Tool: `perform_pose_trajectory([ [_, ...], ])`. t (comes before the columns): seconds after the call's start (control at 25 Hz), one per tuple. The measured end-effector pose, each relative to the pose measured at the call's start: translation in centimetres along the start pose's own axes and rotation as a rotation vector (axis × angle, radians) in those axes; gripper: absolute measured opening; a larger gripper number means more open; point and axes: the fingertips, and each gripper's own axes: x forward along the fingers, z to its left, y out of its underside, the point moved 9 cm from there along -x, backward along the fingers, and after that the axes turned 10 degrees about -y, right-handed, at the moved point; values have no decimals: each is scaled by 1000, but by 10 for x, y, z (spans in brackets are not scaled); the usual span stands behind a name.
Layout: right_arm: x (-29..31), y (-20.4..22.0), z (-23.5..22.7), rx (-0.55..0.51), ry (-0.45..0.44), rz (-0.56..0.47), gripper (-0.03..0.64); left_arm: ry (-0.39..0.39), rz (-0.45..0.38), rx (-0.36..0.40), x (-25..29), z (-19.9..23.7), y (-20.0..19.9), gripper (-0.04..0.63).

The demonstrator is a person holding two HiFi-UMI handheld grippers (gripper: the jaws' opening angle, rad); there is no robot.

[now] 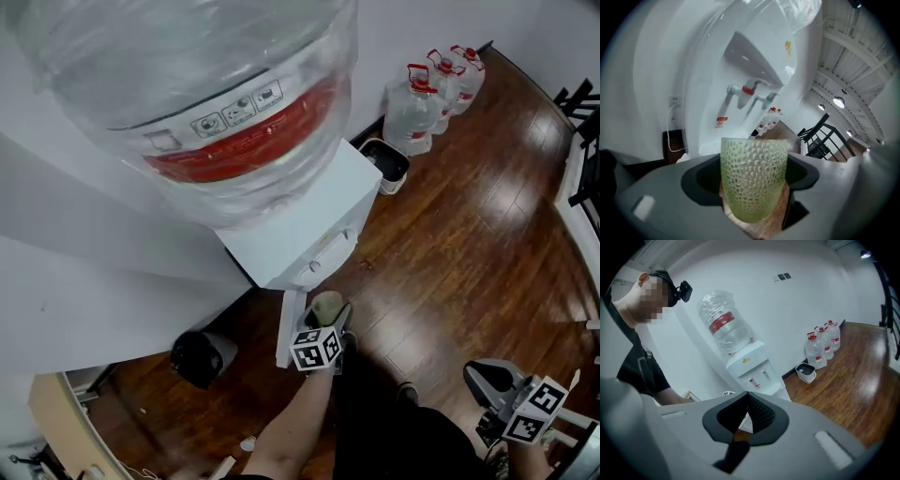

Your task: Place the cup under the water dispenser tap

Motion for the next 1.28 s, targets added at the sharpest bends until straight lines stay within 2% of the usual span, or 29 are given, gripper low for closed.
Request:
perform_pose_trajectory([
  [0.12, 2, 4, -12, 17, 27, 6, 0, -68, 17, 44, 35, 12, -4, 380],
  [0.2, 2, 6, -18, 26, 36, 12, 0, -105, -19, 49, 52, 18, -8, 380],
  [0.32, 3, 14, -23, 40, 27, 26, 0, -156, -174, 6, 64, 24, -12, 379],
  [0.4, 6, 22, -28, 39, 10, 35, 0, -221, -267, 16, 74, 25, -10, 379],
  [0.68, 16, 68, -59, 21, -28, 146, 0, -438, -432, 11, 113, 34, 17, 377],
  [0.88, 18, 93, -87, 33, -25, 172, 0, -546, -610, -16, 123, 37, 25, 377],
  [1.04, 15, 117, -102, 55, -27, 202, 0, -576, -640, 13, 129, 28, 27, 377],
  [1.2, 11, 115, -111, 76, -51, 212, 0, -551, -777, 38, 113, 3, 8, 376],
  [1.28, 12, 113, -107, 78, -72, 216, 0, -578, -794, 50, 114, 6, 8, 377],
])
